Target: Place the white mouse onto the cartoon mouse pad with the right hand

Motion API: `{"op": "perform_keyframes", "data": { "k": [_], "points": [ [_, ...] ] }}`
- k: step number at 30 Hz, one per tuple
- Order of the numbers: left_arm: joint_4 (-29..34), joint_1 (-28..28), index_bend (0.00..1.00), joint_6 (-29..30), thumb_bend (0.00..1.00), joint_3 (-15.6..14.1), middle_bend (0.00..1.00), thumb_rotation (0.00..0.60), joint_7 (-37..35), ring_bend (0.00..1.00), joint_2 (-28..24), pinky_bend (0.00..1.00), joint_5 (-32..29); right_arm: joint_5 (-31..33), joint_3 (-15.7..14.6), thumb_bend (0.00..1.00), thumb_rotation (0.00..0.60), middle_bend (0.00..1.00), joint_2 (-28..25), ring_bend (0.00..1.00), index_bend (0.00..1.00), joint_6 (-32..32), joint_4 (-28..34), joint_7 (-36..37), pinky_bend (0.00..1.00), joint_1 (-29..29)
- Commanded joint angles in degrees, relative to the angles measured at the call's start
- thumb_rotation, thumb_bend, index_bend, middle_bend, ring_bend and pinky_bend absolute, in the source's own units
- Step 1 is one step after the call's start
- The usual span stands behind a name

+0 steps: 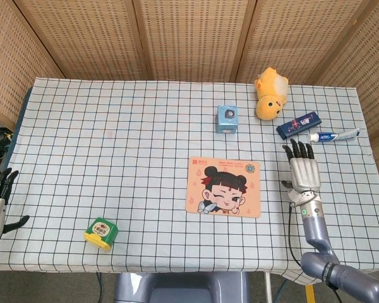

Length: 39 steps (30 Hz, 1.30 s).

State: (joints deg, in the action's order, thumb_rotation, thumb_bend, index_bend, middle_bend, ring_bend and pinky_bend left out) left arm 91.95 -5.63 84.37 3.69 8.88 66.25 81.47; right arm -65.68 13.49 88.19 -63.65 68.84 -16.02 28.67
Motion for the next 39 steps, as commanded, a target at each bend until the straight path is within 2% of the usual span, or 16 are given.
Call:
{"op": "perform_keyframes", "data": {
  "k": [1, 7, 15, 20, 26, 32, 39],
  "points": [
    [0.00, 0.07, 0.00, 0.24, 0.00, -0.07, 0.00, 0.600, -0.07, 0.00, 0.03, 0.00, 0.29, -4.55, -3.07, 0.24, 0.600, 0.14, -4.69, 0.03, 0.22, -0.37, 4.23, 2.73, 0.10, -1.06],
    [0.00, 0.11, 0.00, 0.65, 0.00, -0.42, 0.00, 0.600, 0.34, 0.00, 0.27, 0.00, 1.28, -9.06, -6.73, 0.24, 0.600, 0.14, -11.65, 0.03, 0.24, 0.94, 7.45, 3.01, 0.10, -1.93],
    [-0.19, 0.21, 0.00, 1.67, 0.00, -0.64, 0.00, 0.600, 1.26, 0.00, 1.13, 0.00, 2.63, -14.10, -10.80, 0.23, 0.600, 0.10, -15.31, 0.03, 0.23, 4.13, 4.54, 8.49, 0.09, -2.06],
    [-0.24, 0.12, 0.00, 1.58, 0.00, -0.85, 0.00, 0.600, 2.09, 0.00, 1.57, 0.00, 2.99, -17.80, -12.45, 0.22, 0.600, 0.09, -14.01, 0.03, 0.22, 3.44, 0.60, 11.86, 0.09, -2.05],
    [-0.41, 0.13, 0.00, 1.85, 0.00, -0.90, 0.00, 0.600, 2.44, 0.00, 1.99, 0.00, 3.39, -23.39, -14.25, 0.21, 0.600, 0.08, -9.67, 0.03, 0.22, 1.56, -9.04, 16.25, 0.09, -0.96],
    [-0.77, 0.07, 0.00, 1.74, 0.00, -0.74, 0.00, 0.600, 2.44, 0.00, 2.24, 0.00, 3.17, -24.56, -15.45, 0.21, 0.600, 0.08, -6.80, 0.03, 0.26, 3.69, -15.30, 19.18, 0.09, 0.00],
    [-0.79, -0.05, 0.00, 1.66, 0.00, -0.71, 0.00, 0.600, 3.24, 0.00, 2.54, 0.00, 3.23, -24.68, -16.11, 0.21, 0.600, 0.09, -5.78, 0.03, 0.27, 4.82, -19.05, 21.50, 0.09, 0.07]
  ]
}}
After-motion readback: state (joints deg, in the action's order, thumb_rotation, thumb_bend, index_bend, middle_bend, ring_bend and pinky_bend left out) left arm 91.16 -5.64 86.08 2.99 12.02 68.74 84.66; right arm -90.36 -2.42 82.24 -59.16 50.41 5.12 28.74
